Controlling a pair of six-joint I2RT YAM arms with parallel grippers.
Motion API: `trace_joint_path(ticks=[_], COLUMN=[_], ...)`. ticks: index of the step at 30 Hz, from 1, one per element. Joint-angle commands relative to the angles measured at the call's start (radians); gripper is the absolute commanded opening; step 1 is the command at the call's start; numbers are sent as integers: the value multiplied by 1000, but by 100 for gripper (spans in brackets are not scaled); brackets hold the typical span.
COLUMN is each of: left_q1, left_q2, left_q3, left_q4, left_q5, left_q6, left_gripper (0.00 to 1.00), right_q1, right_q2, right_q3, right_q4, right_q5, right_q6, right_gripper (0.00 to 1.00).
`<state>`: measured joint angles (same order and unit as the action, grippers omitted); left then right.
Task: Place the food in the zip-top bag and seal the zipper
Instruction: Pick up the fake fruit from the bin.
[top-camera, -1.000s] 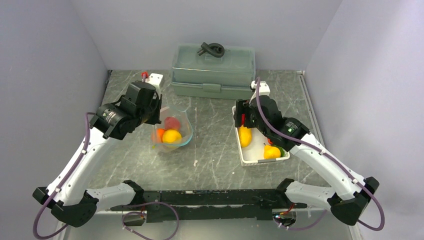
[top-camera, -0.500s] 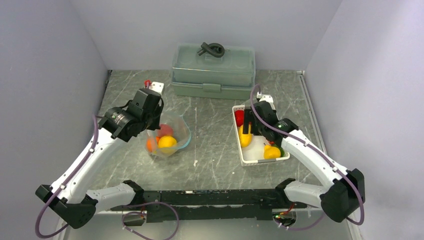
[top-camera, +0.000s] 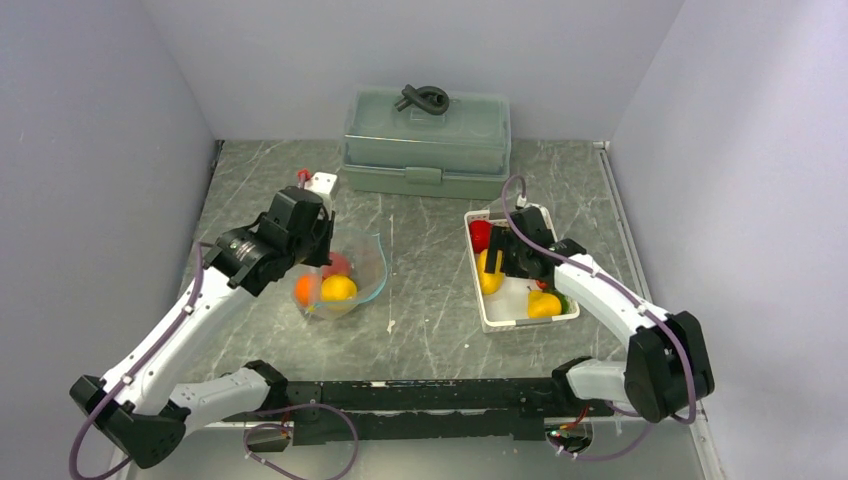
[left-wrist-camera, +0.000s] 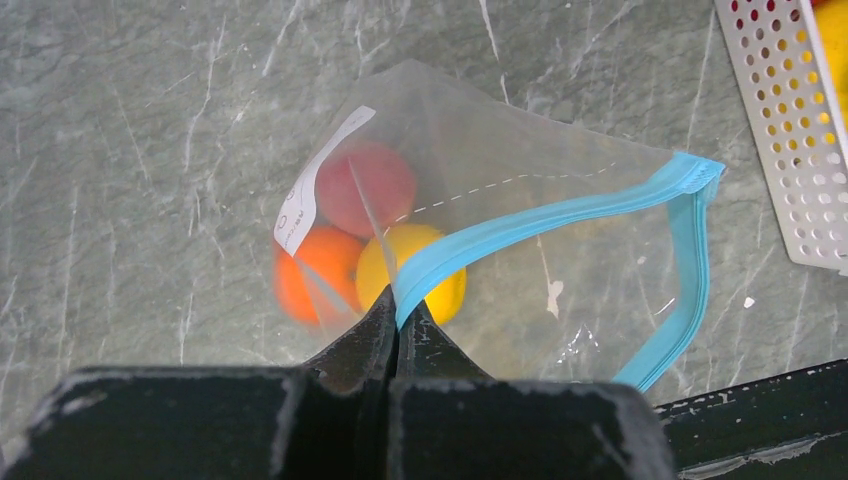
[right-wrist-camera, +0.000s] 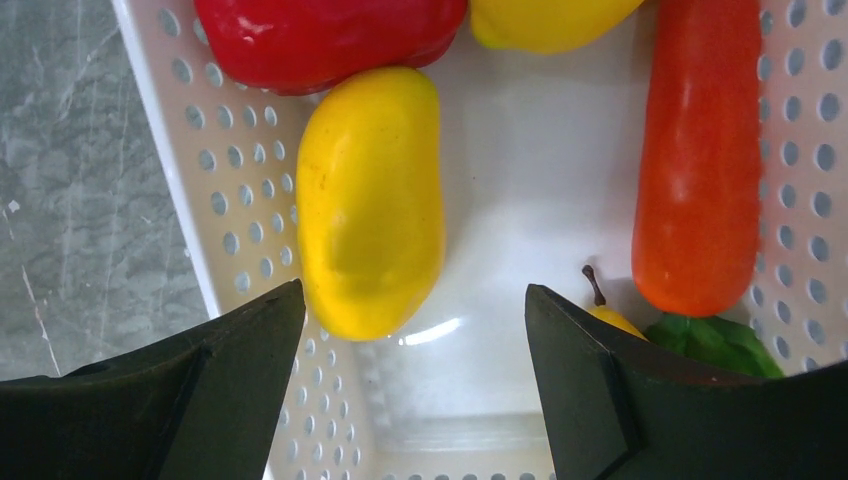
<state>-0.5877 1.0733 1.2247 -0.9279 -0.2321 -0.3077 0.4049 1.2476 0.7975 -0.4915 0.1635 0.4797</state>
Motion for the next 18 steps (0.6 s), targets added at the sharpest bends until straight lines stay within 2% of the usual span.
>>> trace_joint_path(ticks=[1, 8, 18], left_q1=[2, 5, 24], left_q2=[-72, -116, -135], left_q3=[-39, -92, -126], left_q4=[110, 138, 152], left_q5=[27, 3, 17], left_q6=[12, 9, 7], left_gripper=[0, 0, 0], right_q1=[-24, -35, -52], right_q2=[42, 96, 171], right_q3=[-17, -30, -51], right_q4=[106, 153, 204], right_q5=[-94, -116, -138], right_q6=[24, 37, 44], right_gripper=[84, 81, 72])
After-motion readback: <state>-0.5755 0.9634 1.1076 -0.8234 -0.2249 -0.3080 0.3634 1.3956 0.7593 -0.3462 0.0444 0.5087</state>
